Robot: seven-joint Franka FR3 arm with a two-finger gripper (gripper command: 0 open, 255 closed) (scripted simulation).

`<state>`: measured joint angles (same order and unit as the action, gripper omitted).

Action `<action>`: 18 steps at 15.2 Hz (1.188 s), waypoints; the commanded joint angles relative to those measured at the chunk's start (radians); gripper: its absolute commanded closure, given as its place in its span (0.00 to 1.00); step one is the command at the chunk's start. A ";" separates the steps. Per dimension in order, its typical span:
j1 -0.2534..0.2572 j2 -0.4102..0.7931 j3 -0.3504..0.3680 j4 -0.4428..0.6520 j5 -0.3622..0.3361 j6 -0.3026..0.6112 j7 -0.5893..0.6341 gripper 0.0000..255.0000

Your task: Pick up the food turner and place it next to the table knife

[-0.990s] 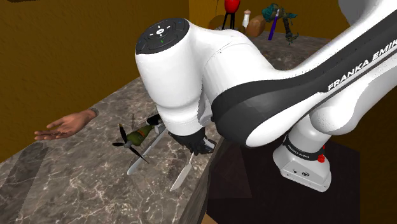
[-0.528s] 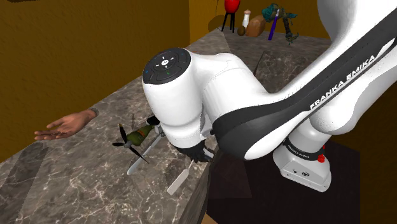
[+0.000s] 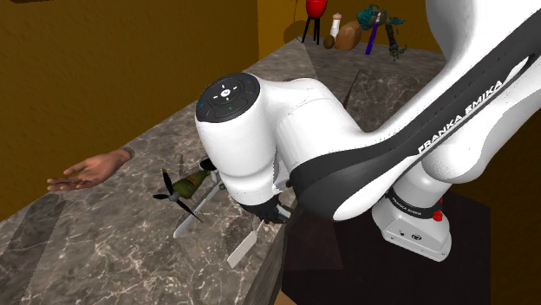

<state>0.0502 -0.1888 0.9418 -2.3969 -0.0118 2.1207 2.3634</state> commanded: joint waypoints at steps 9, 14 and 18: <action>0.019 -0.055 -0.023 0.070 0.043 -0.107 -0.035 0.00; 0.024 -0.065 -0.028 0.091 0.050 -0.134 -0.041 0.00; 0.024 -0.065 -0.028 0.091 0.050 -0.134 -0.041 0.00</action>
